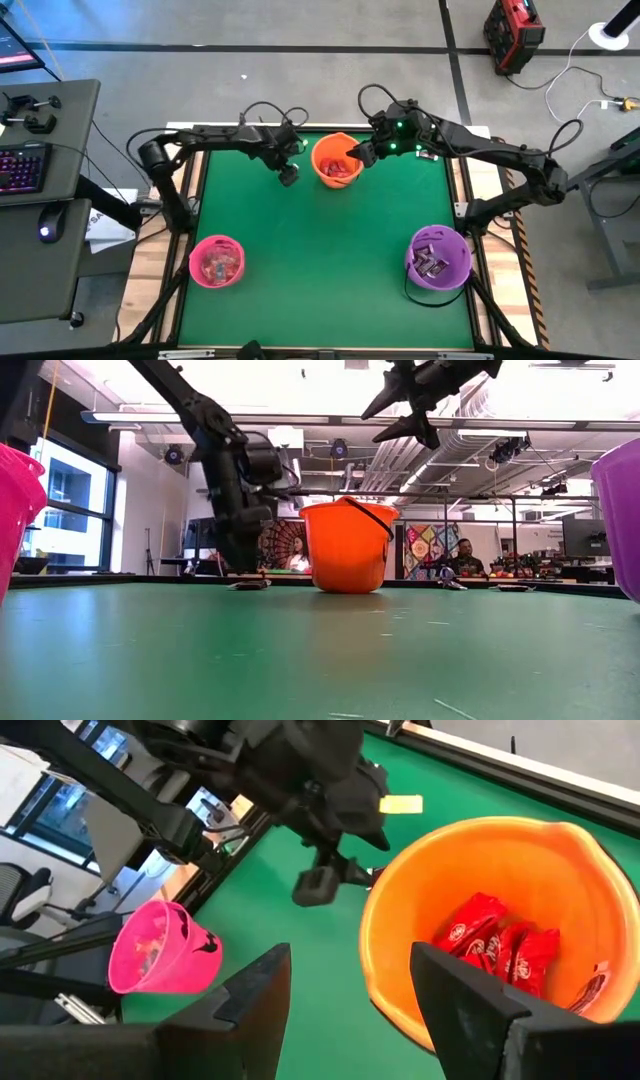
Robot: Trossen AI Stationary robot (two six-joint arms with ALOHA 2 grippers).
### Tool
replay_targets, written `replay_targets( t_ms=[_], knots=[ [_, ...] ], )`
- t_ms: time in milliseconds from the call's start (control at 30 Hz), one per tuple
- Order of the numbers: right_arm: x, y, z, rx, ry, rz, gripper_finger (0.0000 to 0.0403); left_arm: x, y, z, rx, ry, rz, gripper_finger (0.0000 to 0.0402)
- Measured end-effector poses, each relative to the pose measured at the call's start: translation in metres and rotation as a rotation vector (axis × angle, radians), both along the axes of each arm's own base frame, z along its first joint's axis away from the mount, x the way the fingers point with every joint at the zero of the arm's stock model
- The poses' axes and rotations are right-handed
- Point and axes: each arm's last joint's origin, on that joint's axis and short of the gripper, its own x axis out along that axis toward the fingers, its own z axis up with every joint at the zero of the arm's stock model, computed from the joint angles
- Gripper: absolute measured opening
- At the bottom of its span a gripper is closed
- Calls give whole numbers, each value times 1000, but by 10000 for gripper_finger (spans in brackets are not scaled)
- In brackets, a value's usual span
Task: Sort candy by brand, put in halloween buckets
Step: Put the brown chocolate into the violet bucket
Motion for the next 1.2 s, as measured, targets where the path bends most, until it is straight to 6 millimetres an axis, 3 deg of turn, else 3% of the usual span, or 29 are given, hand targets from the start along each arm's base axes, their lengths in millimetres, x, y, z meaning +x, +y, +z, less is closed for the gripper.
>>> replay_targets(
  t_ms=[200,467,567,700,767,900,1067,1200],
  knots=[
    [0,0,0,1,4,-2,200,5,6,-24,-32,43,39,254],
    [-1,0,-1,3,12,-5,200,7,4,-31,-42,69,42,237],
    [-1,0,-1,0,13,-11,200,7,0,-29,-28,93,13,184],
    [-1,-2,-1,-32,29,-66,200,4,-9,-24,-52,128,-51,59],
    [-1,-2,-1,-27,31,-93,200,1,-12,-18,-67,126,-70,21],
    [-1,-3,-1,19,18,-130,200,-9,-18,-1,-53,117,-109,22],
    [0,-3,1,52,-14,-151,200,-26,-30,37,-13,14,-118,5],
    [1,-3,9,29,-38,-133,200,-36,-51,76,-17,-144,-131,2]
  ],
)
